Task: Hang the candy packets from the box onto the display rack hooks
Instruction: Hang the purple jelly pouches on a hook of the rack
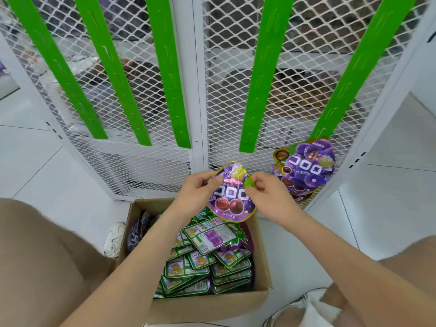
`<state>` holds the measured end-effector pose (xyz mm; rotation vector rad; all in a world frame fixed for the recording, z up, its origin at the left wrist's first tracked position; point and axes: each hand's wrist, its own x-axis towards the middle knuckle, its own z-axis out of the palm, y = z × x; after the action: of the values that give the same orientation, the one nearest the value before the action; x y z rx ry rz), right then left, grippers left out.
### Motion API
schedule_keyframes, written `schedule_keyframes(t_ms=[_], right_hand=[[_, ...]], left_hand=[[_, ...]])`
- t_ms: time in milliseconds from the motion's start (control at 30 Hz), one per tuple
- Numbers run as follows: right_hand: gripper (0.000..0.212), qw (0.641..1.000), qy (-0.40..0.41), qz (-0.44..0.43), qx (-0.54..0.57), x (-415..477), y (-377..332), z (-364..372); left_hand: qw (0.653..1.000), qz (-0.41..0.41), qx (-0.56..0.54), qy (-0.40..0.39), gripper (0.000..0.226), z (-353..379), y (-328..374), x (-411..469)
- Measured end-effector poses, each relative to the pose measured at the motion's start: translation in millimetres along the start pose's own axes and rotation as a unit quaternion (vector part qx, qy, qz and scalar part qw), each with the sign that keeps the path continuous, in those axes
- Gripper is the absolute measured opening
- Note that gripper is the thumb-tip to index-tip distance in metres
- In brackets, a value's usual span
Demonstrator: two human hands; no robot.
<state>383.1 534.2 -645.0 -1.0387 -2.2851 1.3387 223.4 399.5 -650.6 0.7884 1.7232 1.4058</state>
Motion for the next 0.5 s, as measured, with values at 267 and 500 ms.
schedule_keyframes(t_ms=[267,500], right_hand=[[0.014,0.983,0.132,-0.054,0.117,-12,-8,-57],[0.022,0.946,0.305,-0.032,0.108,-3,-12,-112]], left_hand=[[0.997,0.055,0.027,-0.036,0.021,61,49,7],[0.976,0.161,0.147,-0.015,0.056,118,96,39]])
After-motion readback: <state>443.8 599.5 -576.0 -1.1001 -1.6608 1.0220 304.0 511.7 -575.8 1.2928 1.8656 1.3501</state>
